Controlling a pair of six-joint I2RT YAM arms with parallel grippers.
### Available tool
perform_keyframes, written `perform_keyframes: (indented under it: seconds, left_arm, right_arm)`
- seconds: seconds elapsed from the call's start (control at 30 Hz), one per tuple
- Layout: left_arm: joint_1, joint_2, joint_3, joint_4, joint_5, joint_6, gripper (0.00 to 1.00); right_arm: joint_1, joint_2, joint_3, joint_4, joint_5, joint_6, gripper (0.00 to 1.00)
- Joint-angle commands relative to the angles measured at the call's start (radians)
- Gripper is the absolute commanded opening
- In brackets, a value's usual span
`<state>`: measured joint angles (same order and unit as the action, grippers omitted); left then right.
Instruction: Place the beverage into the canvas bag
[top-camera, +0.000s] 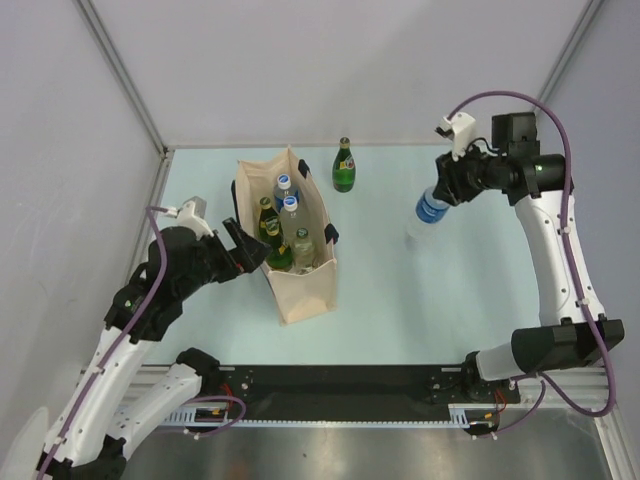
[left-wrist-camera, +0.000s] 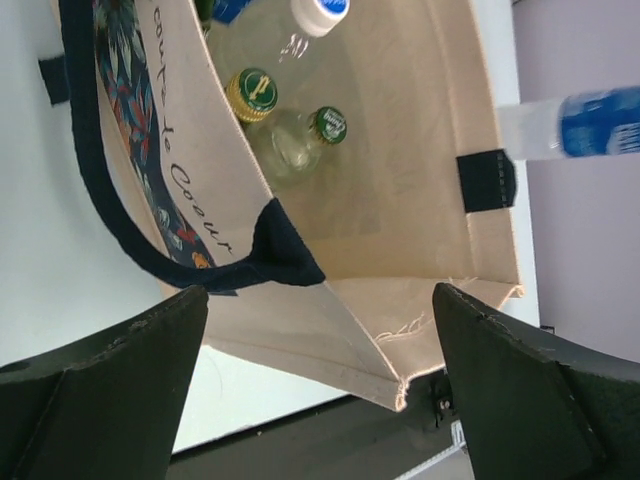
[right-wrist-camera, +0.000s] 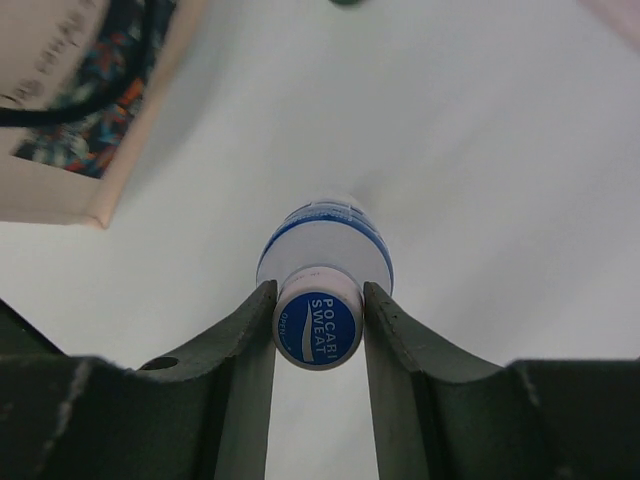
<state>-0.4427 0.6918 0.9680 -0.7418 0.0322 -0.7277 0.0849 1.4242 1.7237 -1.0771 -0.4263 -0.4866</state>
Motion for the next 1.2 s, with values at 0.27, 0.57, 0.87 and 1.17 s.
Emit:
perform_keyframes:
  seconds: [0.27, 0.57, 0.87, 1.17]
  left_arm:
    - [-0.001, 0.098, 0.052, -0.084, 0.072, -0.044, 0.74]
    - [0.001, 0.126, 0.025, -0.077, 0.126, -0.032, 0.3]
    - [0.001, 0.153, 0.02, -0.05, 0.18, -0.004, 0.11]
    - [0.001, 0.086, 0.012, -0.045, 0.181, 0.002, 0.0]
  right_arm:
    - [0.292, 0.139, 0.677, 0.051, -0.075, 0.032, 0.0]
    - [0.594, 0.193, 0.821, 0.094, -0.009, 0.039, 0.0]
    - [0.795, 0.268, 0.843, 0.128, 0.009, 0.034, 0.0]
    - [0.831, 0.392, 0.84, 0.118, -0.054, 0.063, 0.0]
